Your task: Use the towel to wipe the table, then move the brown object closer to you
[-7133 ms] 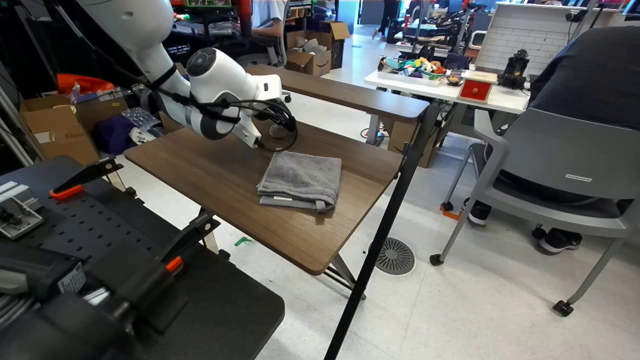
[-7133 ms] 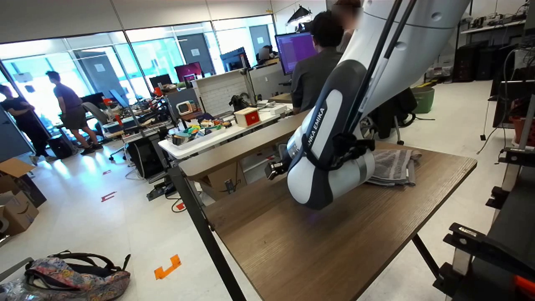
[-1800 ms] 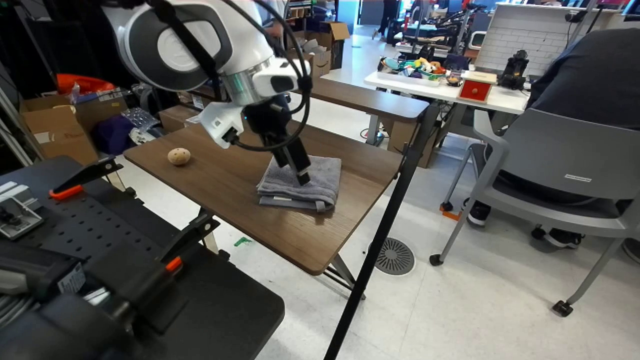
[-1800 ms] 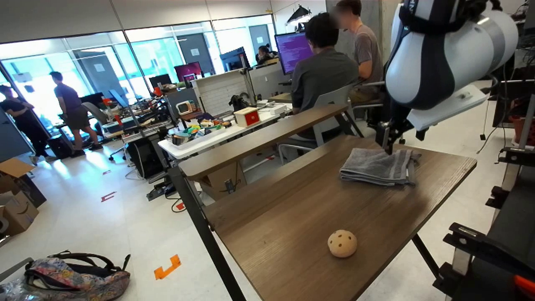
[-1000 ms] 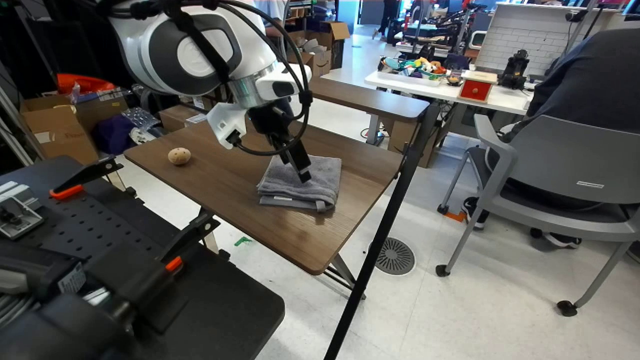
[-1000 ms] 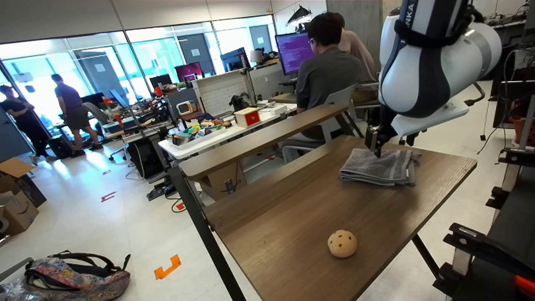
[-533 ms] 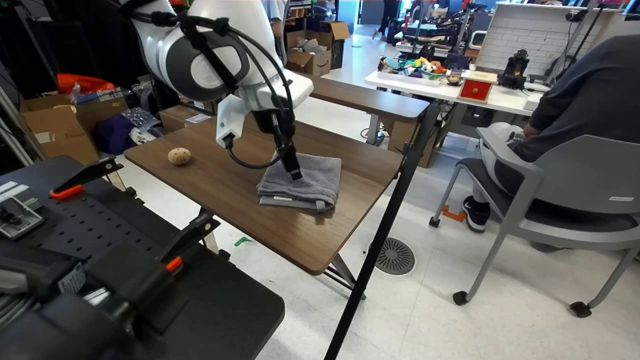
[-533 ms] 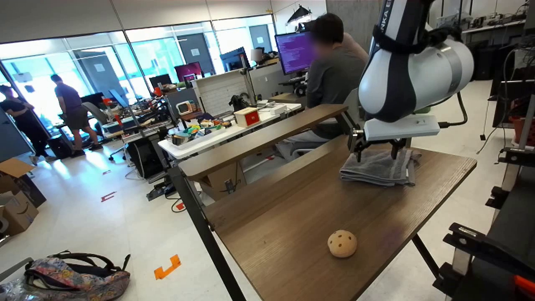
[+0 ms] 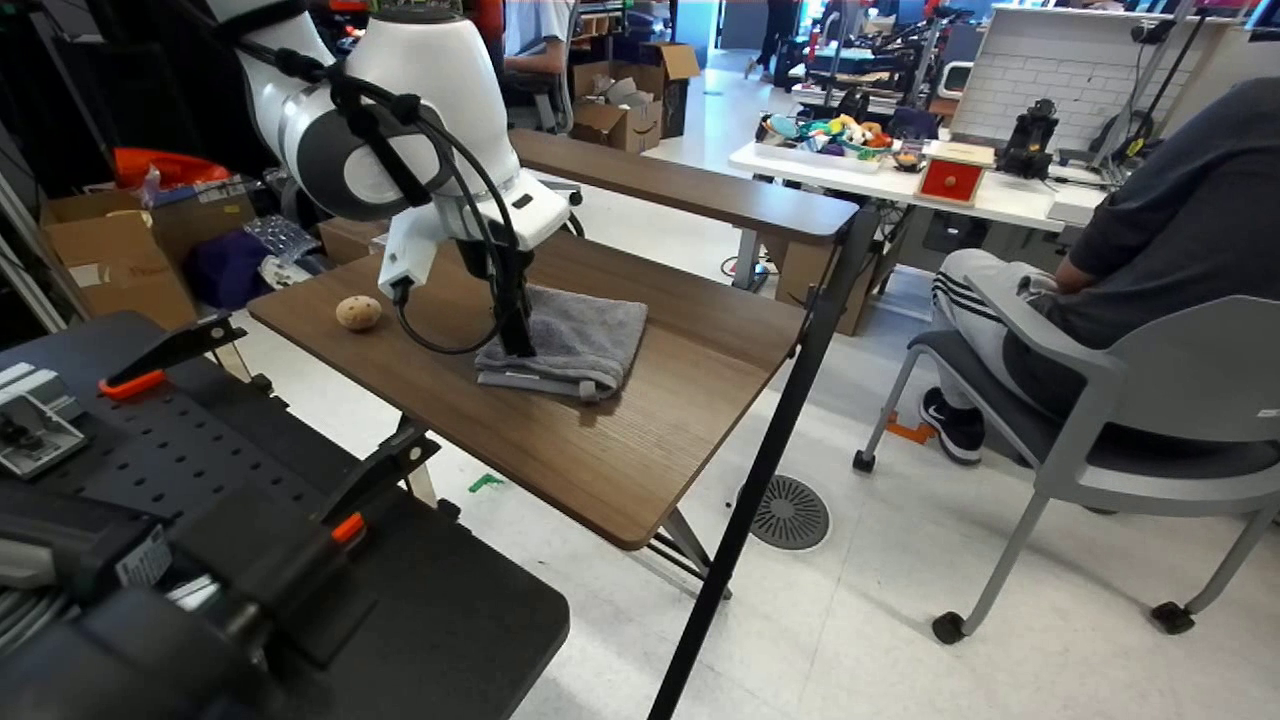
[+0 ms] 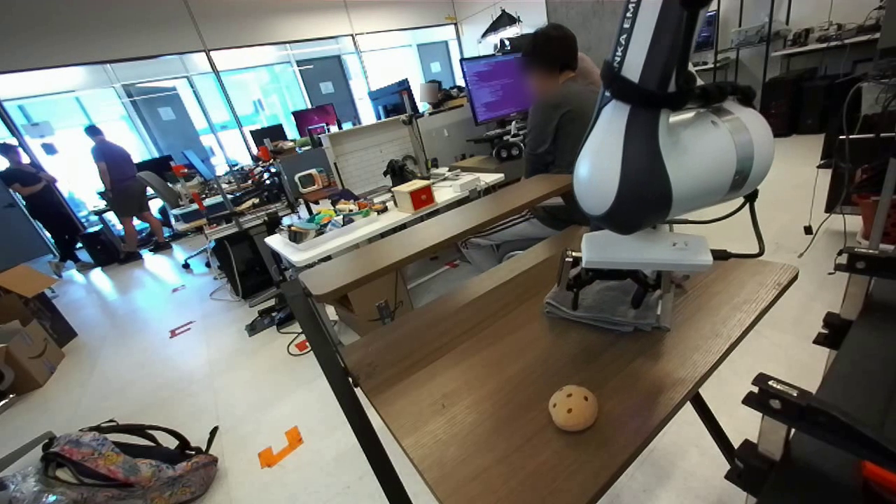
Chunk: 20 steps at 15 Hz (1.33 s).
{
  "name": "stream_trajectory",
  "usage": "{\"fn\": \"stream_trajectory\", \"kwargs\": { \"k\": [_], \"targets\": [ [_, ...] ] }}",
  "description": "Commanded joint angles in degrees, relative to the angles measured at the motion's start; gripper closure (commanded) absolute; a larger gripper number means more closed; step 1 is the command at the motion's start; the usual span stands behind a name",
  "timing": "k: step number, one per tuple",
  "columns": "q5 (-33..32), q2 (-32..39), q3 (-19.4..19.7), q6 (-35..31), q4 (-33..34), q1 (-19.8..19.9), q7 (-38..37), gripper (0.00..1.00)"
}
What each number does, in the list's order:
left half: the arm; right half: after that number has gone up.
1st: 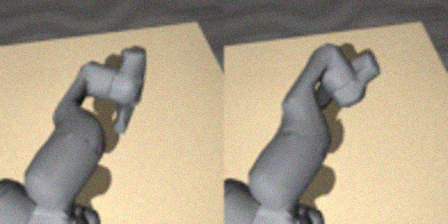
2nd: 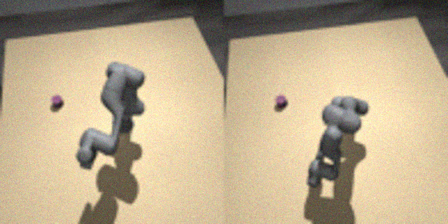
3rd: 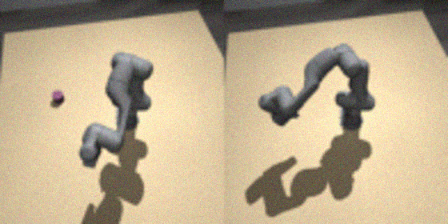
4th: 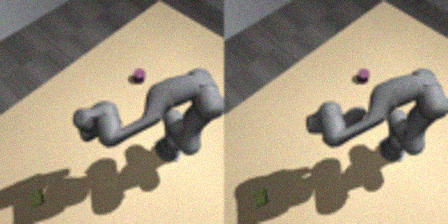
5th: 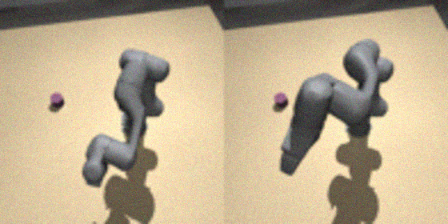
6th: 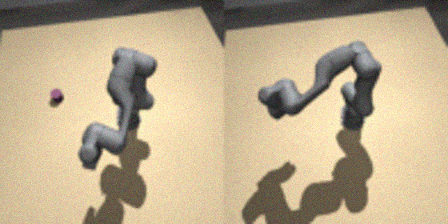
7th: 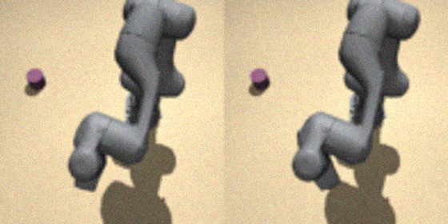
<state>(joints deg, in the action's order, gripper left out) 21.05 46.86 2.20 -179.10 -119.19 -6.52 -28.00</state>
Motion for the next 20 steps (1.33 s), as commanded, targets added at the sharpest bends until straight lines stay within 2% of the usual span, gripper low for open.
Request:
{"fn": "stream_trajectory", "kwargs": {
  "k": [1,4,7,8,14,16,18,20],
  "targets": [
    [4.7,-0.9,-7.5,3.7,4.0,4.5,-2.2,0.0],
    [8.2,0.1,-9.7,7.8,8.5,4.1,-6.3,0.0],
    [9.2,1.6,-8.0,9.8,11.4,2.6,-10.3,0.0],
    [8.1,0.1,-8.6,7.8,8.9,2.6,-8.5,0.0],
    [7.7,-1.7,-7.3,8.1,7.7,2.0,-9.0,0.0],
    [6.0,-3.9,-3.1,8.3,6.0,-0.7,-10.1,0.0],
    [5.2,-5.2,-0.4,9.0,5.6,-1.8,-10.3,0.0],
    [3.7,-5.2,4.1,13.1,5.9,-4.1,-12.1,0.0]
  ]
}}
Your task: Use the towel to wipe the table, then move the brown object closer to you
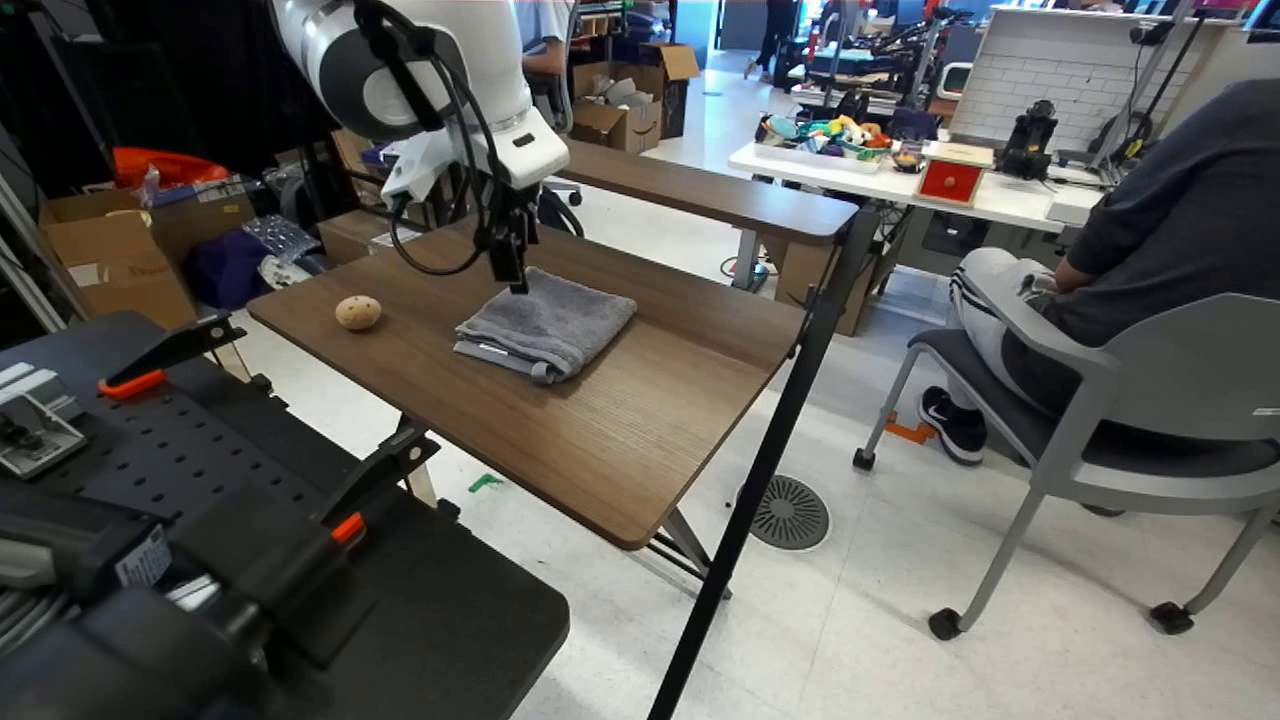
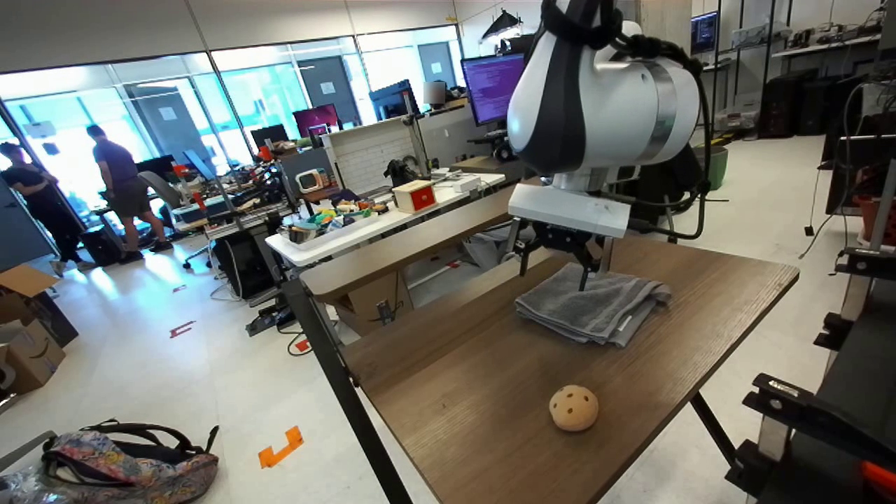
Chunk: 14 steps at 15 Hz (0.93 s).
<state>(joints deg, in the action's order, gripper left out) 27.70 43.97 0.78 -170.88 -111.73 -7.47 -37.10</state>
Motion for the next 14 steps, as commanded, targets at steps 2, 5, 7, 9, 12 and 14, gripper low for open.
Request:
{"fn": "stream_trajectory", "kwargs": {
  "k": [2,5,7,9,12,14],
  "targets": [
    [-4.8,-0.8,5.7,8.5,-0.3,-2.2,-2.3,0.0],
    [-7.5,3.7,7.6,10.1,1.6,-3.7,-4.8,0.0],
    [-8.4,7.1,7.3,7.8,2.7,-3.7,-5.2,0.0],
    [-8.1,10.3,5.4,4.3,4.0,-2.7,-3.9,0.0],
    [-7.7,8.2,5.6,5.2,2.6,-2.5,-3.7,0.0],
    [-7.3,8.0,4.1,7.4,3.0,-1.1,-3.0,0.0]
  ]
}}
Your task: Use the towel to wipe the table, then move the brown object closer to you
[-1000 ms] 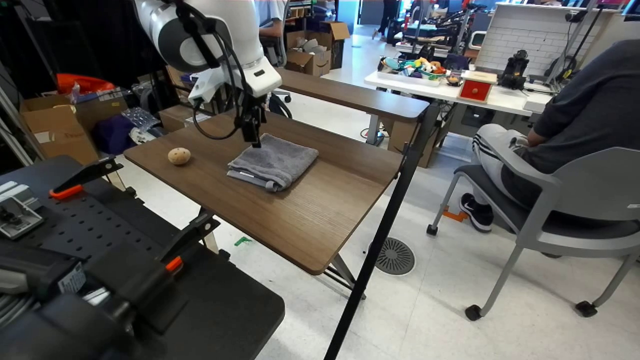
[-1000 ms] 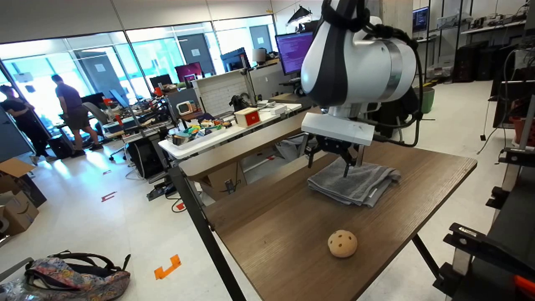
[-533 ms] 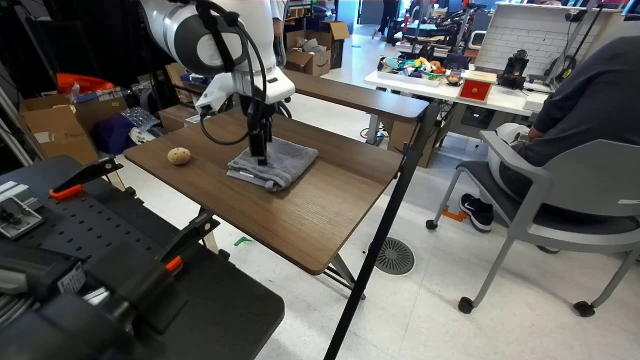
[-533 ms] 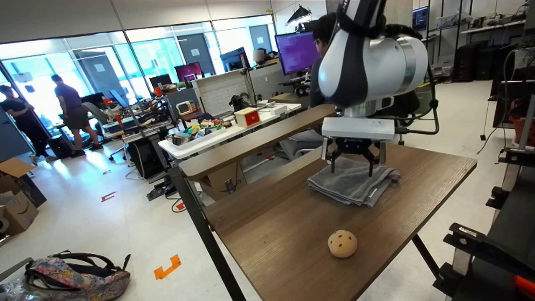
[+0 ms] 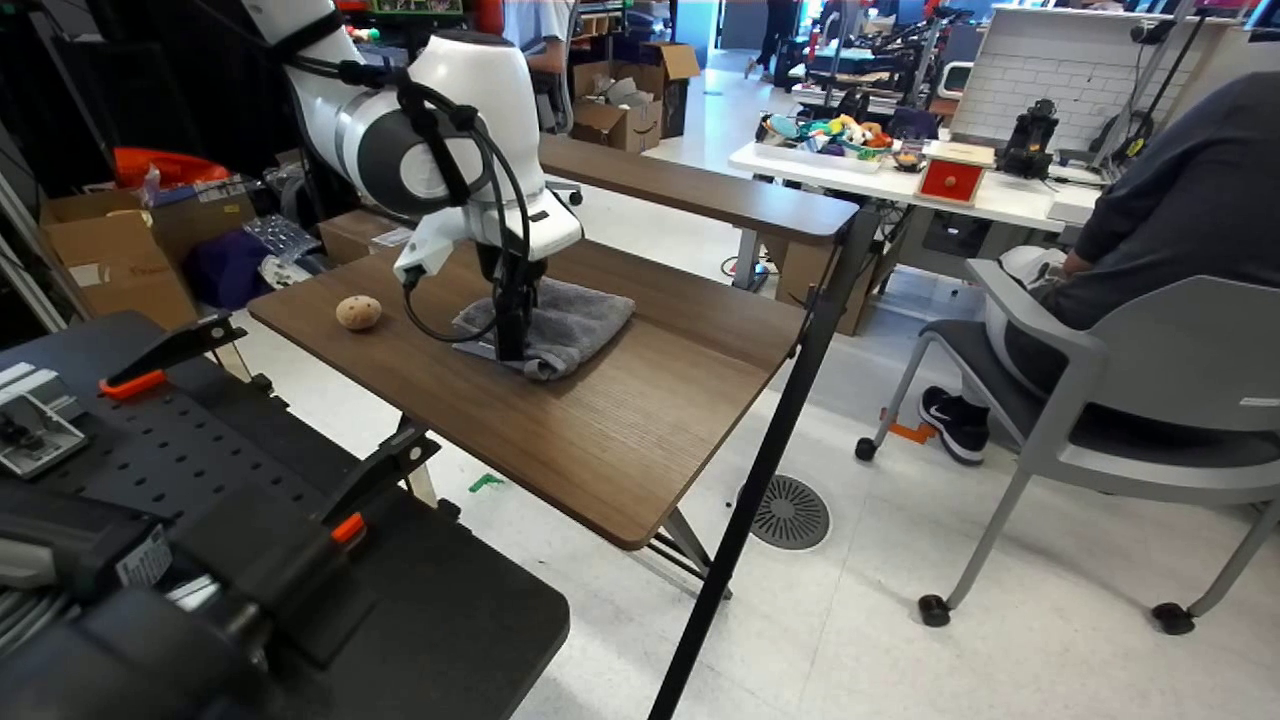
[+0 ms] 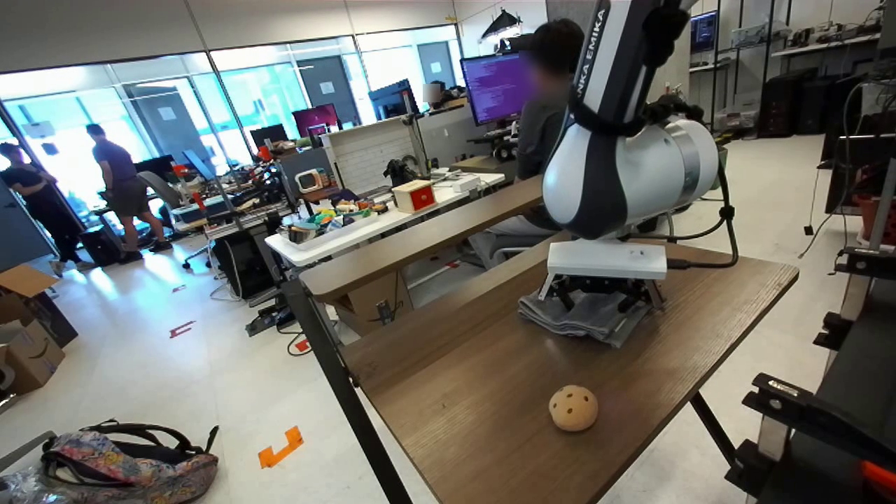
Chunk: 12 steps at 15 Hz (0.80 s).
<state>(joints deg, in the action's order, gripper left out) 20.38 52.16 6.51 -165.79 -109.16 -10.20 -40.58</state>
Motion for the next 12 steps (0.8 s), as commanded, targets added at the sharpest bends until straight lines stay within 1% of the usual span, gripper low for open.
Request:
{"fn": "stream_trajectory", "kwargs": {
  "k": [1,2,4,5,6,8,10,12],
  "targets": [
    [0.3,-0.5,-2.7,2.8,0.6,2.4,1.0,0.0],
    [1.1,-0.5,-4.0,2.7,1.1,3.1,0.9,0.0],
    [2.2,-0.6,-6.4,4.9,2.5,3.6,-0.1,0.0],
    [2.9,-0.7,-8.4,5.4,3.4,4.0,0.0,0.0],
    [3.7,-0.6,-9.9,5.0,4.3,4.0,-0.1,0.0],
    [5.0,-0.4,-12.1,2.5,6.2,2.1,-1.3,0.0],
    [5.4,-0.1,-12.8,1.1,8.9,0.5,-2.3,0.0],
    [5.3,1.0,-12.2,1.4,11.8,0.0,-3.8,0.0]
  ]
}}
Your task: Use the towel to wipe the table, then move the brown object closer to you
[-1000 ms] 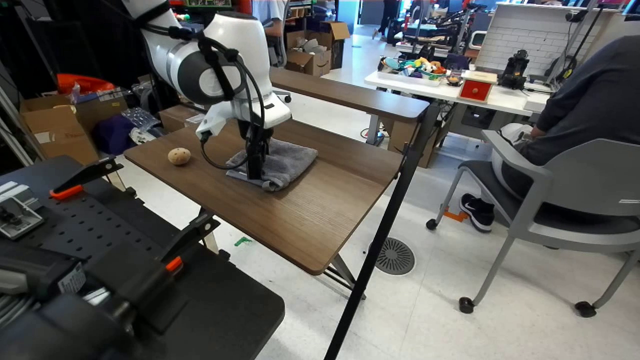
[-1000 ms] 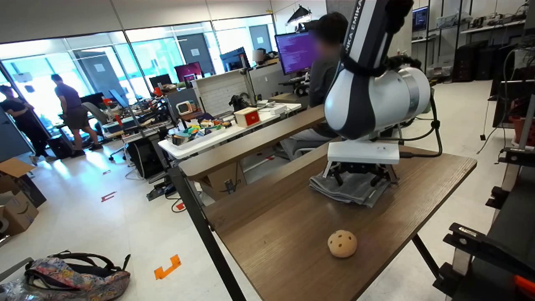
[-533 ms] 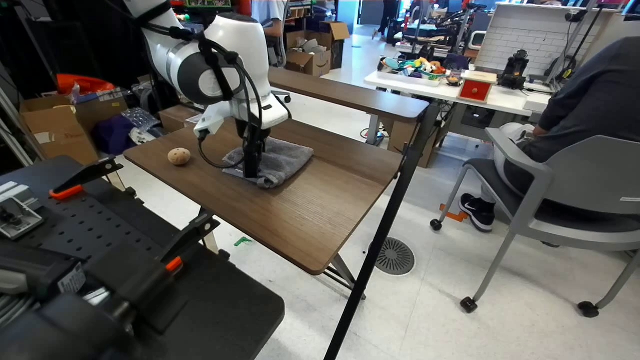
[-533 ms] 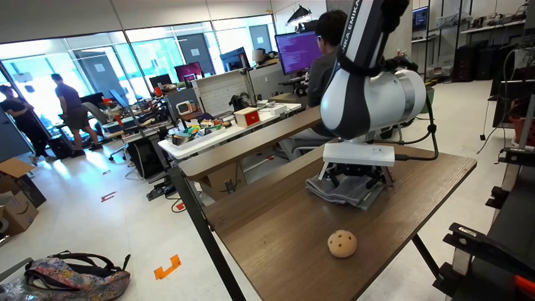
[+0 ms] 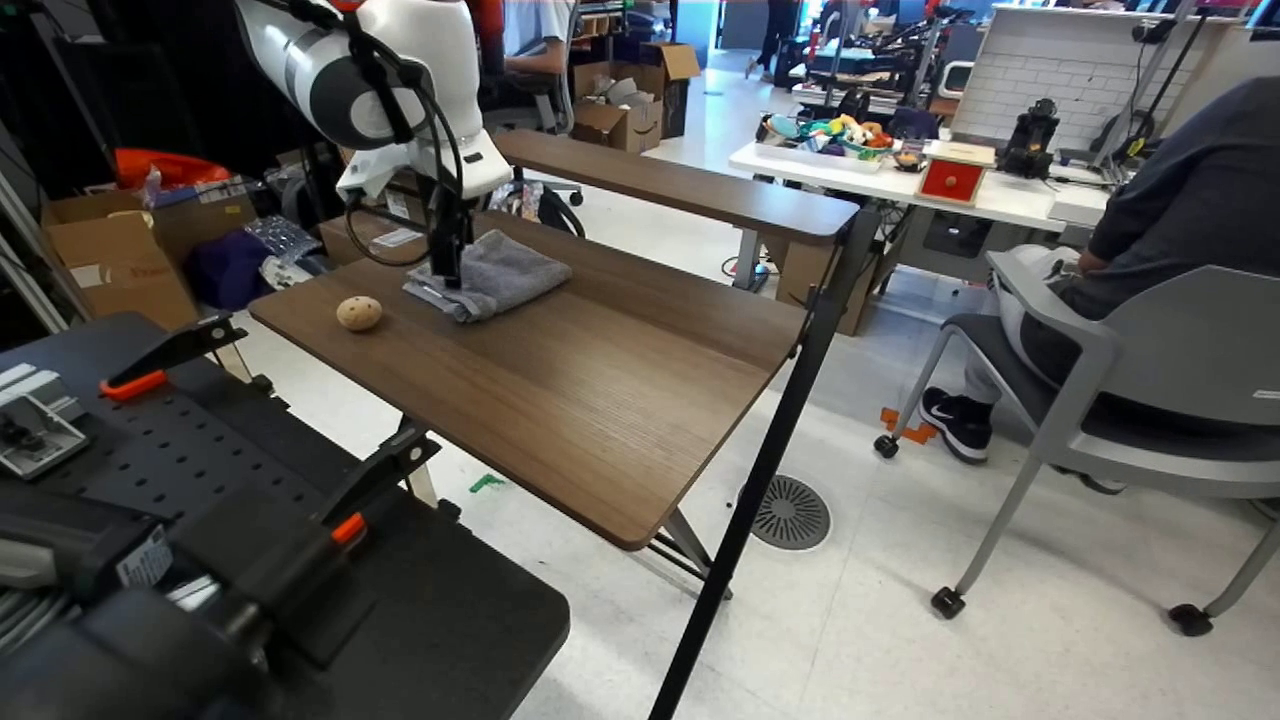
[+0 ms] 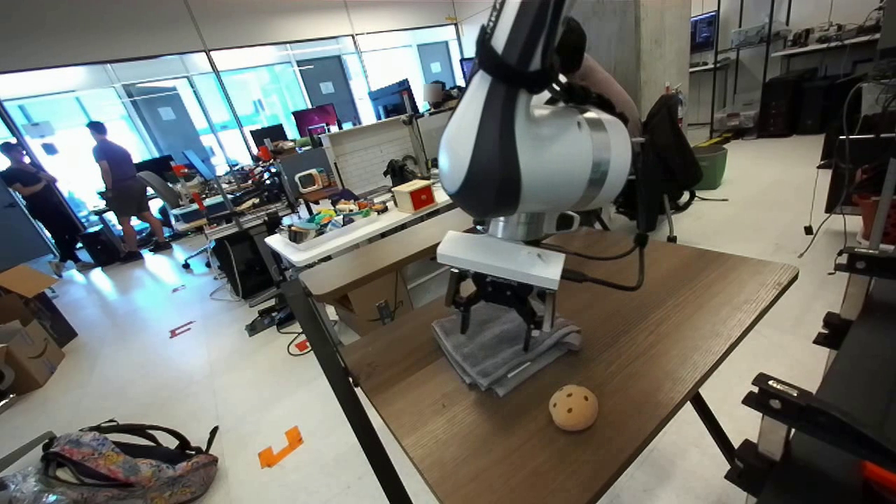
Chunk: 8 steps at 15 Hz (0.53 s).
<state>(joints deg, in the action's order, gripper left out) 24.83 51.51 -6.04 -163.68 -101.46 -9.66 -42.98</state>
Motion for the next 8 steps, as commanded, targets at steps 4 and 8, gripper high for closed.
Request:
{"fn": "stream_trajectory", "kwargs": {
  "k": [4,8],
  "targets": [
    [0.5,5.0,3.5,0.1,7.0,1.7,-3.4,0.0],
    [0.2,7.6,6.4,1.7,9.2,4.2,-4.5,0.0]
  ]
}}
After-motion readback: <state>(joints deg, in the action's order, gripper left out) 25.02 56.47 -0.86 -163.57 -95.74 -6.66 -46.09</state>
